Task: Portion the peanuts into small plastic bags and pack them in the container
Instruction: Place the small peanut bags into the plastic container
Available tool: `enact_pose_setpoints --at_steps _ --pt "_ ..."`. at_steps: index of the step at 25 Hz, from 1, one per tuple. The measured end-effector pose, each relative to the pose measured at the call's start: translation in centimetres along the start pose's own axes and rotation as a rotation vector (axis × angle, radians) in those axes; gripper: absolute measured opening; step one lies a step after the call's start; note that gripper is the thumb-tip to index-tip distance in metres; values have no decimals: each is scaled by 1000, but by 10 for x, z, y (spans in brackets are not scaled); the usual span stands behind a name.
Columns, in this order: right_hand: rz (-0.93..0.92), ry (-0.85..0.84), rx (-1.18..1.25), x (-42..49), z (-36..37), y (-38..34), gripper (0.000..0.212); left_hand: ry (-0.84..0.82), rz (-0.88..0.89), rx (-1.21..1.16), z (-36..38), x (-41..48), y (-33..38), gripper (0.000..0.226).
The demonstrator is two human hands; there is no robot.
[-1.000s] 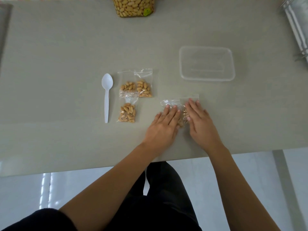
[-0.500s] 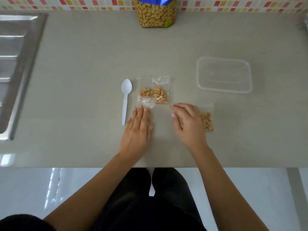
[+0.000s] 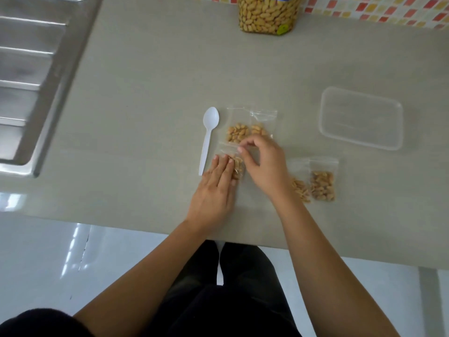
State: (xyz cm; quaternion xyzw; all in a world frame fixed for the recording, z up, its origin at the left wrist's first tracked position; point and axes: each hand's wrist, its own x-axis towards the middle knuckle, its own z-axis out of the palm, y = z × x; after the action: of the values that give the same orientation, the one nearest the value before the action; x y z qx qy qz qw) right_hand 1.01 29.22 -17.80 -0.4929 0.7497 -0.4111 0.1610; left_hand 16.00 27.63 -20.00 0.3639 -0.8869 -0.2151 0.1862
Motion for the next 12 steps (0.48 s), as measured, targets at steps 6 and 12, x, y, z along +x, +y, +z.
enact_pose_setpoints --at_steps 6,12 --pt "326 57 726 -7 -10 -16 16 -47 -341 -642 -48 43 13 45" --pt "496 262 897 -13 -14 -32 10 -114 -569 -1035 -50 53 33 16"
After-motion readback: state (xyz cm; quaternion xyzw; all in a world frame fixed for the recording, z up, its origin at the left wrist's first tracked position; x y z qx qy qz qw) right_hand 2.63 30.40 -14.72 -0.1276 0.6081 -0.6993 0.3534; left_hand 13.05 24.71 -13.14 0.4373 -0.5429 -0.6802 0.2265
